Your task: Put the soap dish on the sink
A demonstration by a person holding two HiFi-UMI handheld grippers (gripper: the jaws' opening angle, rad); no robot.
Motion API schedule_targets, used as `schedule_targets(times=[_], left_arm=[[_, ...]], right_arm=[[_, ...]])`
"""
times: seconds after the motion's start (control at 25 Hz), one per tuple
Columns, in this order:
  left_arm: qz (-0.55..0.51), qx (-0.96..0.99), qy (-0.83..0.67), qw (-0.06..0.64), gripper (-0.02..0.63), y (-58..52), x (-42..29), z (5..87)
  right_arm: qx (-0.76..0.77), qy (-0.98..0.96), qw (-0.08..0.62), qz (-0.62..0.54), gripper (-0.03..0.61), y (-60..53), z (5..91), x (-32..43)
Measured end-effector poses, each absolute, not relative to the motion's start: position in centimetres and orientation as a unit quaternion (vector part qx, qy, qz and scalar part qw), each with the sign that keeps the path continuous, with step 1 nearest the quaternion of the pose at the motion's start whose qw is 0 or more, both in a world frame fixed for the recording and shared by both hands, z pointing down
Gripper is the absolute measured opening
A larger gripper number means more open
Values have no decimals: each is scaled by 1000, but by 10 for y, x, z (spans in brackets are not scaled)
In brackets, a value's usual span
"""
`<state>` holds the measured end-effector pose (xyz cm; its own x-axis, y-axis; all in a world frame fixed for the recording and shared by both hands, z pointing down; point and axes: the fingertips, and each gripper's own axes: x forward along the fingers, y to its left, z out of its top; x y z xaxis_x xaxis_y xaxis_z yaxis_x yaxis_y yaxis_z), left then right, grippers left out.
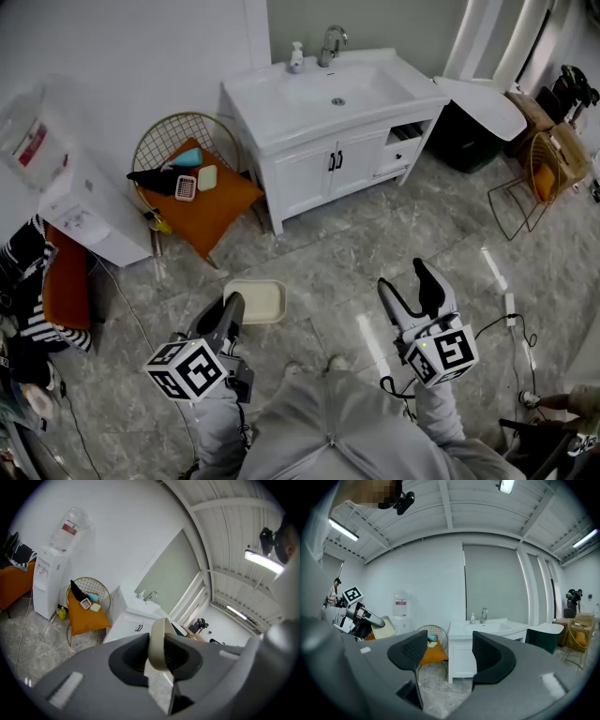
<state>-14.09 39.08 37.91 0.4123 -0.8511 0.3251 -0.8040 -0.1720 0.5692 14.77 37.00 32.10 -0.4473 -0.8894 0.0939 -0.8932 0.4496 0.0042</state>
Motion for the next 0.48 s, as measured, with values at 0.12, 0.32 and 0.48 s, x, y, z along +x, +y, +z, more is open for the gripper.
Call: schedule_targets(times=[0.12,0.32,0.48], left_arm=[[-34,765,-539,349,118,388,-148,380],[-26,774,-530,345,118,383,-162,381],[-22,783,-520,342,118,379,-174,380]], right_arm=[[525,-850,35,25,301,370,320,140],[533,-845,32,25,301,373,322,124],[544,-838,28,23,301,375,322,111]])
